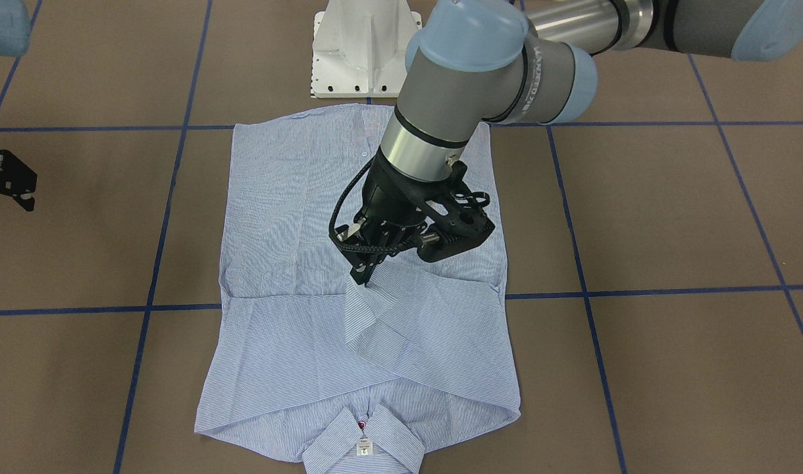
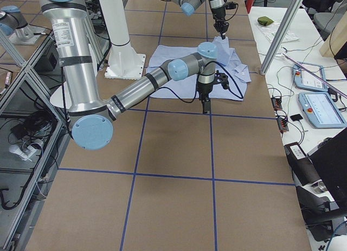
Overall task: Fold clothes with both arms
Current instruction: 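Carry the sleeve with the left gripper across the shirt toward the collar, then lay the sleeve down over the chest and open the left gripper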
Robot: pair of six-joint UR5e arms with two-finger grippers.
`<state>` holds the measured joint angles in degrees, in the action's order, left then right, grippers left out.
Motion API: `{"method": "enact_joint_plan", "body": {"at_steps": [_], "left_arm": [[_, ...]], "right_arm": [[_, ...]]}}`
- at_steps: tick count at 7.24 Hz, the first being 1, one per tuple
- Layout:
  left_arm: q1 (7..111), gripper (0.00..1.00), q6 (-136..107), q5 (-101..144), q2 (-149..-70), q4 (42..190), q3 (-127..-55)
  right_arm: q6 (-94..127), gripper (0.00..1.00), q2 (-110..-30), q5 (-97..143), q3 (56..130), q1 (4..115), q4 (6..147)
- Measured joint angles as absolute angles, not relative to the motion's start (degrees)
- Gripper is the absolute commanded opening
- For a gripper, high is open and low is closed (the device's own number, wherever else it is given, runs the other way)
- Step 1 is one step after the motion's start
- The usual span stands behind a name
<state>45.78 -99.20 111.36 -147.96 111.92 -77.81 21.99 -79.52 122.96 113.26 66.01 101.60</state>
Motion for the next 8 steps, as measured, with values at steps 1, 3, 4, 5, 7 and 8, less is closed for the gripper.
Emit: {"method": "enact_joint_plan", "body": {"at_steps": [1,3,4,5,7,8], "left_arm": [[45.1,0.00,-99.2,110.5,-148.1,116.1,-74.9],[42.6,0.00,-98.8,108.6,-148.1,122.7,-72.1],[40.5,0.00,-98.7,107.2,-148.3,125.3,-71.2],[38.6,0.00,-98.7,105.2,-148.8,127.4,-69.3],[35.8,0.00,-98.7,101.2,-150.6,130.6,-64.2],[34.7,0.99,-98.6,99.5,-151.1,132.3,-62.4]], "right_arm": [[22.0,1.00,-79.4,123.0,113.1,66.0,101.6],[22.1,1.00,-79.4,123.2,113.0,66.0,101.6],[22.1,1.00,-79.4,123.3,112.9,66.0,101.6],[22.1,1.00,-79.4,123.3,112.8,66.0,101.6],[22.1,1.00,-79.4,123.4,112.6,66.0,101.6],[22.2,1.00,-79.4,123.4,112.3,66.0,101.6]]}}
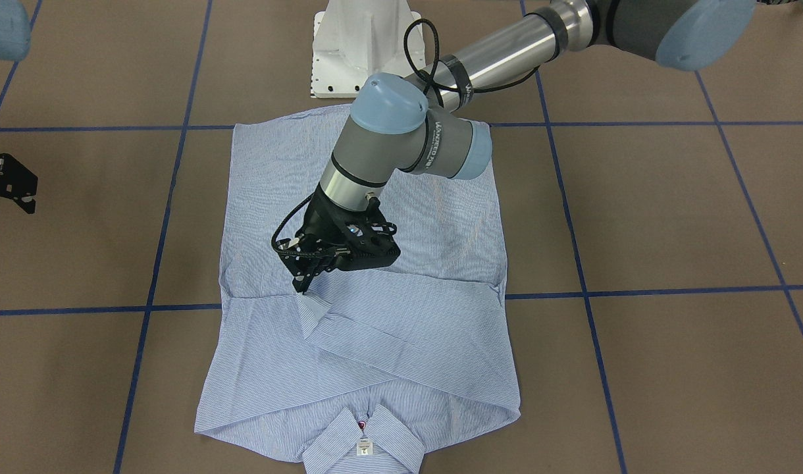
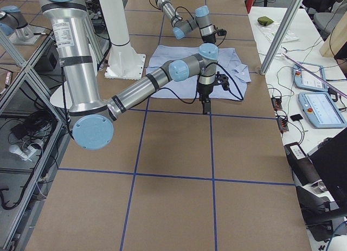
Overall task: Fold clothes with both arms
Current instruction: 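Lay the sleeve down over the chest and open the left gripper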
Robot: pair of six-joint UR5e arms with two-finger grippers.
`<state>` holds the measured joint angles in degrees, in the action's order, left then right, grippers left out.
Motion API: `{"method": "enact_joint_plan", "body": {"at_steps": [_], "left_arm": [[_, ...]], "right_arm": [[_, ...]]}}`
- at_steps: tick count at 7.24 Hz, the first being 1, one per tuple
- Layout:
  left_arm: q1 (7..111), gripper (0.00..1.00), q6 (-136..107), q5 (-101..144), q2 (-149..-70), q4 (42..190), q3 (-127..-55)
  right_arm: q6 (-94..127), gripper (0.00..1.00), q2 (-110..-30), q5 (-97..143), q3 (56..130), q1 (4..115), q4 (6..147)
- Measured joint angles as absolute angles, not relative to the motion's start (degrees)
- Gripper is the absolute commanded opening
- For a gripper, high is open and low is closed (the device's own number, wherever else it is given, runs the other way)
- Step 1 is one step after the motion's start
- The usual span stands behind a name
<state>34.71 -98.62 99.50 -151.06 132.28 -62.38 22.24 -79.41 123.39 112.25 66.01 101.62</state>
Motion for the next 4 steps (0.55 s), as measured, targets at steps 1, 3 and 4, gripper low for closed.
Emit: {"method": "enact_joint_plan", "body": {"at_steps": [1,3,4], "left_arm": [[33.6,1.00,-98.1,98.3,-151.7,133.7,-61.4],[31.8,1.00,-95.9,96.6,-153.2,135.7,-63.3],[31.2,1.00,-95.5,96.3,-153.2,136.1,-65.9]], "right_arm": [[22.3,1.00,-79.4,123.4,111.9,66.0,101.6],[22.4,1.00,-79.4,123.4,111.5,66.0,101.6],[22.4,1.00,-79.4,123.4,111.4,66.0,101.6]]}}
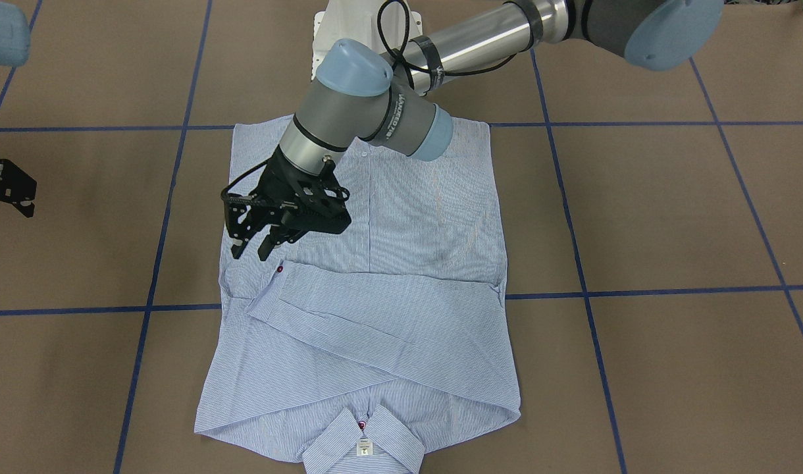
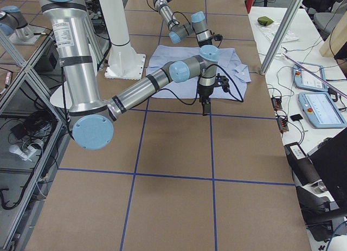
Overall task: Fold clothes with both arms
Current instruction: 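Lay the sleeve down over the chest and open the left gripper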
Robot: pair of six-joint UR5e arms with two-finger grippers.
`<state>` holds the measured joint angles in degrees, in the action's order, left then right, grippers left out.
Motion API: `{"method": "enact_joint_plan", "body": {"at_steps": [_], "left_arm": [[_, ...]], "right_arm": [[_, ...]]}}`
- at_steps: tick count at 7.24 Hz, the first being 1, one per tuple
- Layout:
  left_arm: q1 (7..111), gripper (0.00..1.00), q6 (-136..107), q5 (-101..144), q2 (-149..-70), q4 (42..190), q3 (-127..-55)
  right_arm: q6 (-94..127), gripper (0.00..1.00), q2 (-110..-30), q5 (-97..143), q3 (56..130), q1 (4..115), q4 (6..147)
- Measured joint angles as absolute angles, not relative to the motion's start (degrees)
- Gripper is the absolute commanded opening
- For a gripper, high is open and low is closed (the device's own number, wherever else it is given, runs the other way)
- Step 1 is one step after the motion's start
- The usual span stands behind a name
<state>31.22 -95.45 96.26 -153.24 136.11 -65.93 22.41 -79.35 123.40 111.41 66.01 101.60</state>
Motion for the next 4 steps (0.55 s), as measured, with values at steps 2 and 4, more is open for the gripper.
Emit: {"method": "enact_joint_plan", "body": {"at_steps": [2,4], "left_arm": [[30.8,1.00,-95.2,96.2,-152.5,136.3,-69.7],[30.9,1.00,-95.1,96.9,-148.7,135.6,-74.9]], "right_arm": [[22.5,1.00,-79.3,123.8,111.4,66.0,101.6],[23.6,1.00,-79.4,125.7,111.7,65.9,99.9]]}}
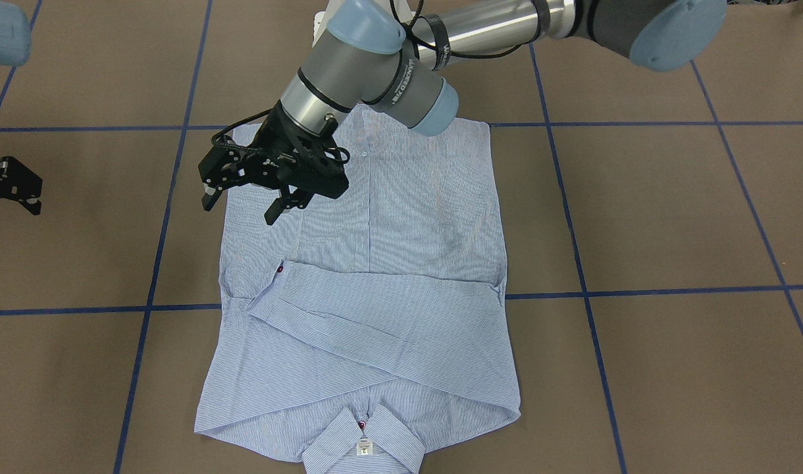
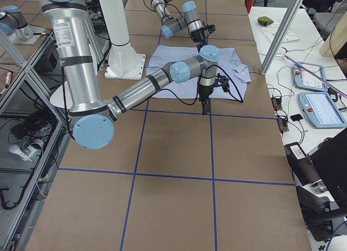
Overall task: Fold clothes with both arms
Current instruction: 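Lay the sleeve down over the chest and open the left gripper, then move both grippers to the shirt's side edges near the hem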
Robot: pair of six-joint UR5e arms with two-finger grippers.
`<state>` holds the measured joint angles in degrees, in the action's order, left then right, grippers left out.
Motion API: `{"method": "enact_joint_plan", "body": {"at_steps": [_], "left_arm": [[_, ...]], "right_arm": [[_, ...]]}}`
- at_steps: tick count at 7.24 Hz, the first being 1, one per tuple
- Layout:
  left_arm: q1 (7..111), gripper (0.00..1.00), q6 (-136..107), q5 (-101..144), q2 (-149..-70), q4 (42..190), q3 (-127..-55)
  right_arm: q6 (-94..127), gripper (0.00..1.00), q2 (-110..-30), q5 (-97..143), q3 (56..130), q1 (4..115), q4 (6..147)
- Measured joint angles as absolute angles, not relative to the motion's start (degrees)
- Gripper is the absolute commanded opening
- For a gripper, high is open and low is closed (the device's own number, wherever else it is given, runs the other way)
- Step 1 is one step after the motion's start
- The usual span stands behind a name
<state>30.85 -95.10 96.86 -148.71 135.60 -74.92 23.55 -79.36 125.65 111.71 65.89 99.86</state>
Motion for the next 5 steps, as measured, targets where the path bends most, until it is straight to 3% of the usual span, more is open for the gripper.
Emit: {"method": "enact_joint_plan", "body": {"at_steps": [3,5], "left_arm": [[31.0,1.00,-94.7,100.6,-139.1,126.7,-89.7],[31.2,1.00,-90.2,101.0,-131.0,116.0,-103.4]], "right_arm": [[37.2,1.00,-80.0,126.0,115.0,59.8,91.5],[47.4,1.00,-80.6,123.4,117.4,53.3,86.5]]}}
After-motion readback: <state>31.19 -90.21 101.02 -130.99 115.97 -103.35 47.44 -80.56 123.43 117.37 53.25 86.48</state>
